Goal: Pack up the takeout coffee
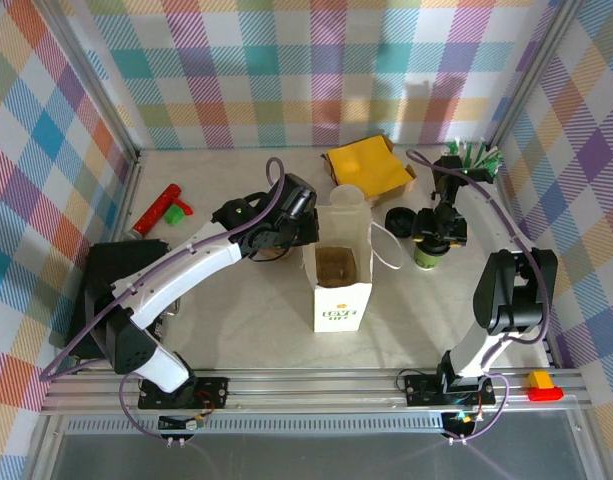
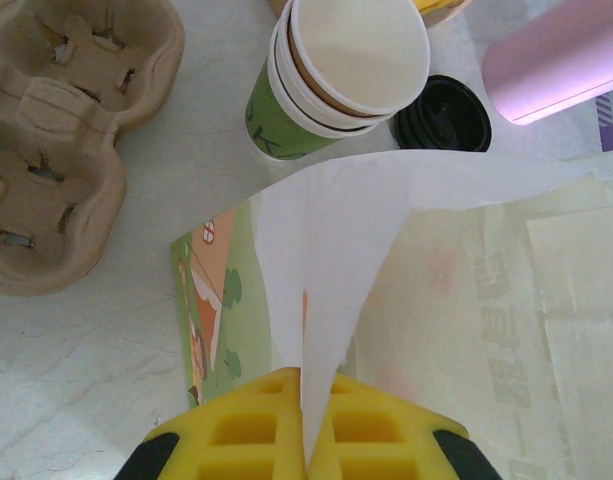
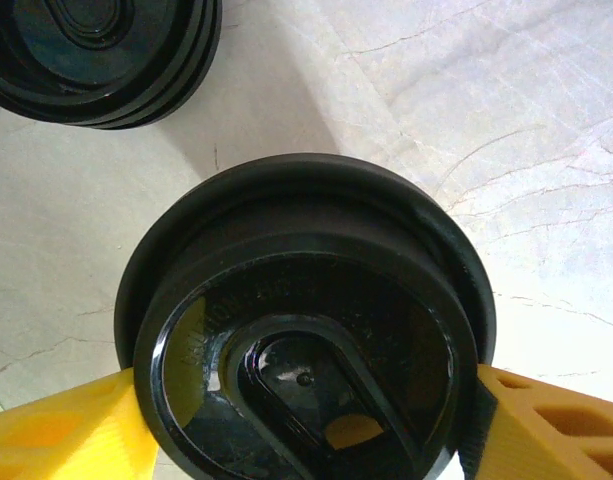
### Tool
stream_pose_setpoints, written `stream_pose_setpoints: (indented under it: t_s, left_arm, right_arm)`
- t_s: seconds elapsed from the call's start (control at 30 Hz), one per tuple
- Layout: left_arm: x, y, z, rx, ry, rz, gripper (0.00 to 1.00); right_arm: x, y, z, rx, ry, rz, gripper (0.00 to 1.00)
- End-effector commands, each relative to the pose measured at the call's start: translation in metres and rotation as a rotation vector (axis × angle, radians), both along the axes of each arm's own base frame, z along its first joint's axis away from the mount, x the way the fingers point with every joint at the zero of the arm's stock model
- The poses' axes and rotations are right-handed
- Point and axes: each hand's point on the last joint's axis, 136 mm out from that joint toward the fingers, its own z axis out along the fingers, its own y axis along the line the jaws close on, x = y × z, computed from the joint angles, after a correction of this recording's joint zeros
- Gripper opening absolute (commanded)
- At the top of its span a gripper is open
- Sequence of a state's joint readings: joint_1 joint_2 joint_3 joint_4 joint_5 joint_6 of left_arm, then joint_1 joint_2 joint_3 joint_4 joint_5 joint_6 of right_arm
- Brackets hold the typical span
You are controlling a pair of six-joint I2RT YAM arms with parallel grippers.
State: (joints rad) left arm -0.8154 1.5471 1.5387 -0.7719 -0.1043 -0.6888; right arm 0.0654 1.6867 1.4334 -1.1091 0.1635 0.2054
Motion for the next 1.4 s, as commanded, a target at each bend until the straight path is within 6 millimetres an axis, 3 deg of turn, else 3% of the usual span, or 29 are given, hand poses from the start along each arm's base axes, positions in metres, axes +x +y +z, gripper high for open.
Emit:
stream_pose_setpoints:
  t_s: [0.0, 0.67, 1.37]
  left_arm:
    - [-0.005, 0.007, 0.007, -0.022, -0.001, 0.006, 0.01]
    - [-0.006, 0.006, 0.005, -0.034, 0.006, 0.004, 0.00]
    - [-0.006, 0.004, 0.002, -0.033, 0.011, 0.002, 0.00]
  right_arm:
    - [-0.009, 0.000, -0.005, 0.012, 0.021, -0.033, 0.76]
    - [0.000, -0.004, 0.006, -0.006, -0.035, -0.055, 0.85]
    - [0.003, 0.004, -0.004, -0.039, 0.002, 0.040, 0.79]
